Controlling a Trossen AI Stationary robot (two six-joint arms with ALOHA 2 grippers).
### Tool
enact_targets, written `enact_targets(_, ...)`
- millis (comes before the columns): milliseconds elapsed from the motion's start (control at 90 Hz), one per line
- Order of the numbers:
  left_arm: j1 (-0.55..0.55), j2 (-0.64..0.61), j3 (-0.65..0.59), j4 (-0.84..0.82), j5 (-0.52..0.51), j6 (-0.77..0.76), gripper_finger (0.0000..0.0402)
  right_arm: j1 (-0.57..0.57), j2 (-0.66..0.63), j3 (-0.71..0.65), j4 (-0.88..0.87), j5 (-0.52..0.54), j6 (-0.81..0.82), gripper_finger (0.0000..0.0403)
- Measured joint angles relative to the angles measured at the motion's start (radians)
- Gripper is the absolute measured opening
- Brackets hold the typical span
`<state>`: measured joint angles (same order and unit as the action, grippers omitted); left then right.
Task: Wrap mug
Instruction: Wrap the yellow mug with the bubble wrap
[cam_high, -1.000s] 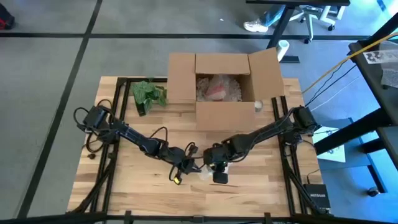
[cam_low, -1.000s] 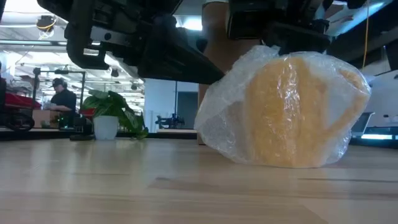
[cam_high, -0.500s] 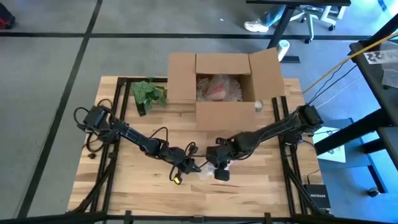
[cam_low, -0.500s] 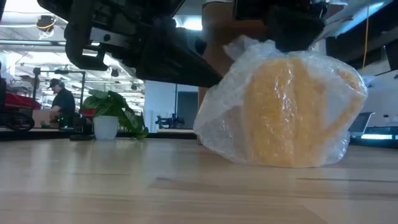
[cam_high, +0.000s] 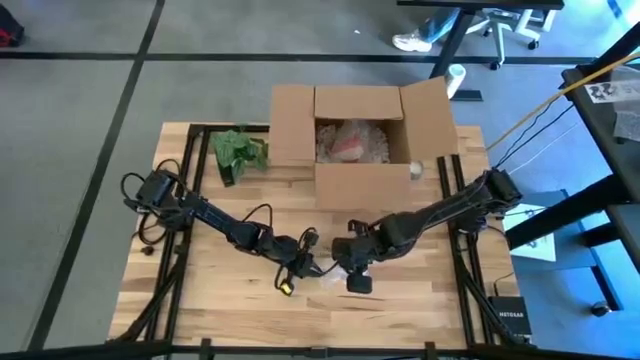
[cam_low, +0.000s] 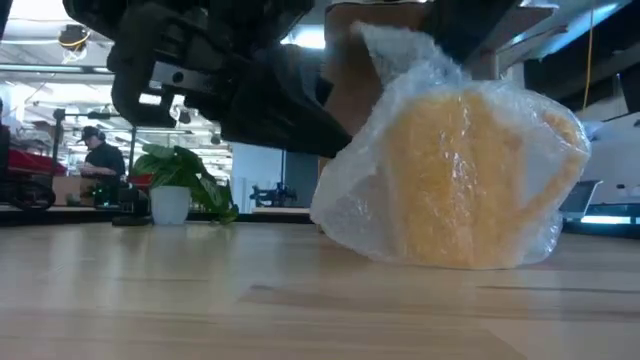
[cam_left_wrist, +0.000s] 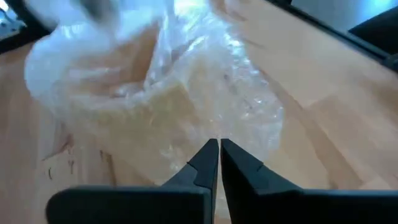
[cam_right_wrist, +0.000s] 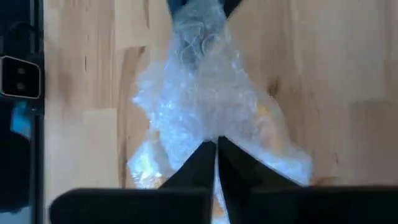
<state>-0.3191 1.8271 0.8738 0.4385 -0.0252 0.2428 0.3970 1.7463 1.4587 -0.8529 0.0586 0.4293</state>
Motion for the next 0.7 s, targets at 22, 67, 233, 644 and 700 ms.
enact_targets(22, 0.0, 0.0, 0.0, 0.001, 0.0, 0.001, 0.0, 0.003, -0.001, 0.009, -0.01, 0.006, -0.001, 0.0)
enact_targets(67, 0.0, 0.0, 0.0, 0.002, 0.0, 0.001, 0.0, 0.006, -0.002, 0.02, -0.017, 0.012, -0.011, 0.0)
enact_targets(233, -0.001, 0.0, 0.0, 0.017, 0.0, 0.002, 0.0, -0.004, -0.002, -0.005, 0.038, 0.011, -0.025, 0.0)
enact_targets(644, -0.001, 0.0, 0.0, 0.021, 0.0, 0.015, 0.0, -0.073, 0.115, -0.205, 0.302, -0.228, -0.031, 0.0)
enact_targets(700, -0.001, 0.0, 0.0, 0.021, 0.0, 0.015, 0.0, -0.072, 0.117, -0.202, 0.3, -0.226, -0.034, 0.0)
